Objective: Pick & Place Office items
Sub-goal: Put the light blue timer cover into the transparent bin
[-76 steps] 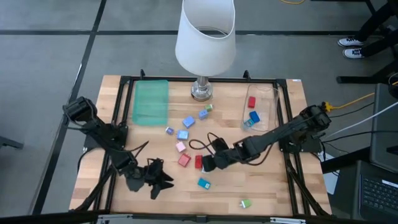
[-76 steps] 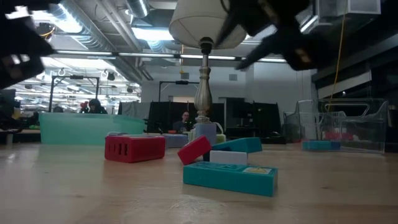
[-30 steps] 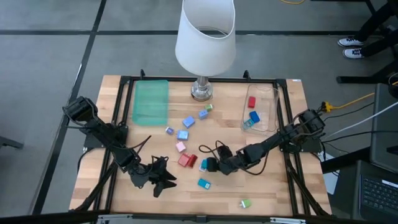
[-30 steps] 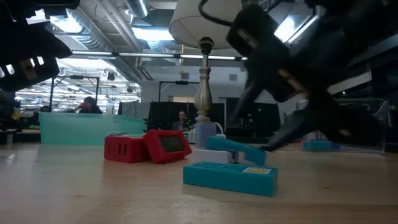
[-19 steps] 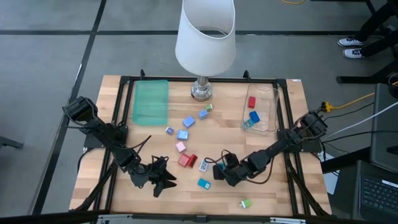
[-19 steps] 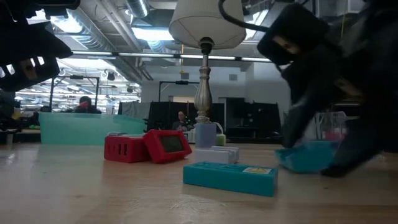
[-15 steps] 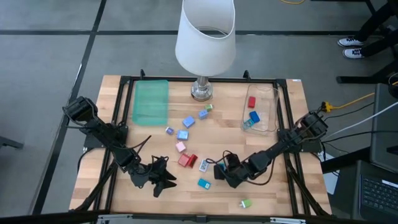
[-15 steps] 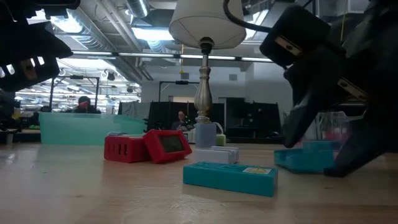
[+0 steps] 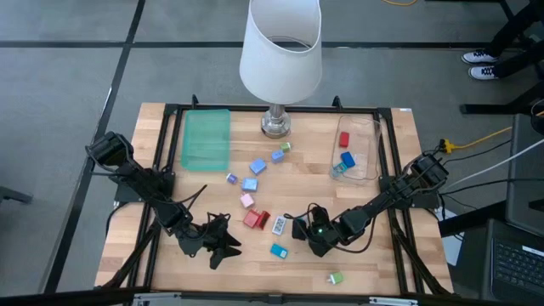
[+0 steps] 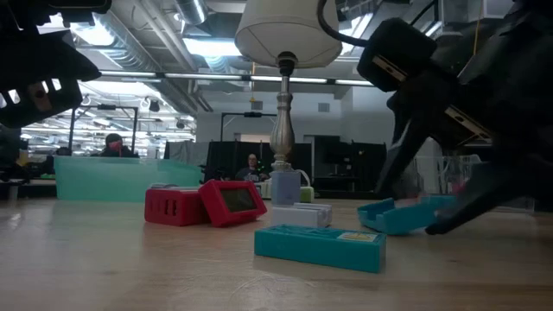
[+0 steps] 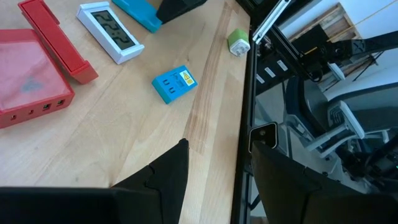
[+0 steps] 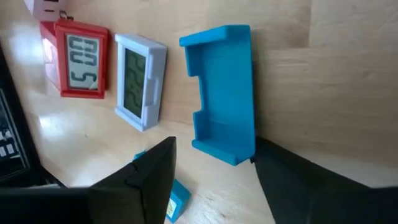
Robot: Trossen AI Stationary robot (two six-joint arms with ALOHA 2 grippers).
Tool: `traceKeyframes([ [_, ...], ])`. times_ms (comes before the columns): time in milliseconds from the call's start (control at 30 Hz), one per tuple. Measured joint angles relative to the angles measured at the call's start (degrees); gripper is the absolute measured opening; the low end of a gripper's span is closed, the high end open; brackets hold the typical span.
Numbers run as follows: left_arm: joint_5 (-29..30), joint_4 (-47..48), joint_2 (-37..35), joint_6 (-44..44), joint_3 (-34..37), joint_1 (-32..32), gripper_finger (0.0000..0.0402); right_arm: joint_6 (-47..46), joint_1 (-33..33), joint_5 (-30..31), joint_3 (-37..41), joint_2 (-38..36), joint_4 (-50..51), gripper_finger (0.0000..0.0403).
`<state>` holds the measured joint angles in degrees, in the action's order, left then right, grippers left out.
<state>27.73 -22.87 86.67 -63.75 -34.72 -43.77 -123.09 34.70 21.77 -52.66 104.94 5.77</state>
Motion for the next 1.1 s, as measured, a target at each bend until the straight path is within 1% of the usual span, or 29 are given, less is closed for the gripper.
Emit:
traceKeyframes([
  [67, -0.26, 0.0, 0.0, 0.0, 0.0, 0.0, 0.0169, -0.13, 0.02, 0.16, 0.0, -0.01, -0.17, 0.0197],
  [167, -0.96, 0.02, 0.0, 0.0, 0.0, 0.0, 0.0168, 0.04, 0.02, 0.16, 0.0, -0.01, -0.6, 0.0157],
  [400, -2.34, 0.39, 0.0, -0.04, 0.0, 0.0, 0.0168, 0.59, 0.02, 0.49, 0.0, 0.0, -0.71, 0.0031],
  [467, -2.36, 0.37, 0.0, -0.15, 0.0, 0.0, 0.0168, 1.0, 0.02, 0.44, 0.0, 0.01, -0.82, 0.0009],
  [700, -2.16, 0.37, 0.0, -0.59, 0.0, 0.02, 0.0168, 2.28, 0.02, -0.14, 0.01, 0.01, -2.59, 0.0004],
  [800, -2.04, 0.35, 0.0, -0.59, 0.0, 0.0, 0.0168, 3.99, 0.02, -0.26, 0.0, 0.01, -4.73, 0.0014],
  [933, -1.92, 0.36, 0.0, -0.57, 0.0, 0.01, 0.0168, 6.24, -0.2, -0.36, 0.0, 0.01, -4.73, 0.0052],
  [1000, -1.92, 0.35, 0.0, -0.57, 0.0, 0.0, 0.0168, 8.53, -0.76, -0.61, 0.0, 0.01, -4.66, 0.0081],
  [1100, -1.96, 0.35, 0.0, -0.59, 0.0, 0.01, 0.0168, 12.35, -2.09, -1.23, 0.0, 0.01, -4.47, 0.0136],
])
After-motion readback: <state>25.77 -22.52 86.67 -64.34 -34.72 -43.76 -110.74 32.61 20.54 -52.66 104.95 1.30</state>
